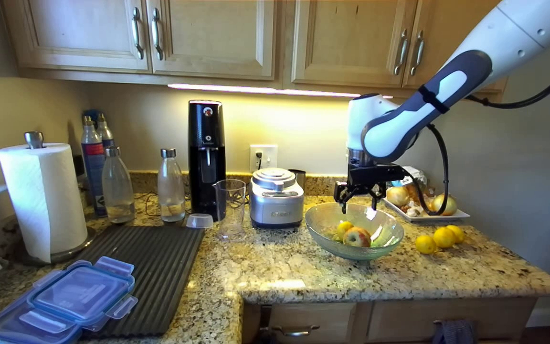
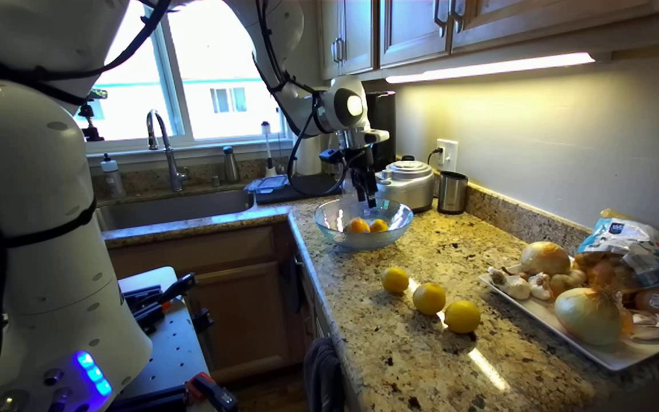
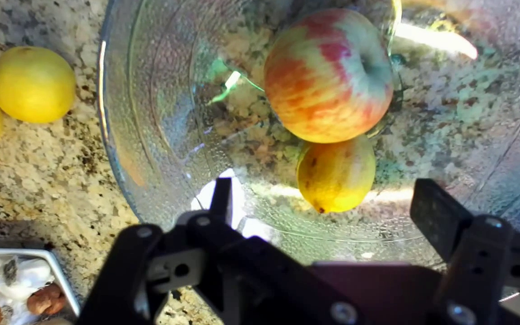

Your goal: Take the fruits on the bowl and put them on the counter

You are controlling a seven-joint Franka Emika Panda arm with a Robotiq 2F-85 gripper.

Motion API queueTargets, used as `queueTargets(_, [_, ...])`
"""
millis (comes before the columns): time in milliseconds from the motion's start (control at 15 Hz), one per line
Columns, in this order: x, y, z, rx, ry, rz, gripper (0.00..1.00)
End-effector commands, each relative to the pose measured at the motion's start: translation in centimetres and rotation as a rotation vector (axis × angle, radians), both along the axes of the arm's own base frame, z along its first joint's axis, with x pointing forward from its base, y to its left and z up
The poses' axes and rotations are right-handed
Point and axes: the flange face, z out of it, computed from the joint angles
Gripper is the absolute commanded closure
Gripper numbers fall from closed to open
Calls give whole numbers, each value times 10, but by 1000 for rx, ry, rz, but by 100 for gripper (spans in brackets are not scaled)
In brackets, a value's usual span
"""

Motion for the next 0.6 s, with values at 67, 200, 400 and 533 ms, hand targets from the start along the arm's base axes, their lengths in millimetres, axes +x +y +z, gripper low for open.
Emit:
queueTargets(67, [11,-2,-24,101,-31,12,0])
queueTargets(200, [15,-5,-36,140,-51,22,0])
queueTargets(400, [21,-12,-52,184,-73,46,0])
queueTargets(533, [25,-18,-59,200,-83,69,0])
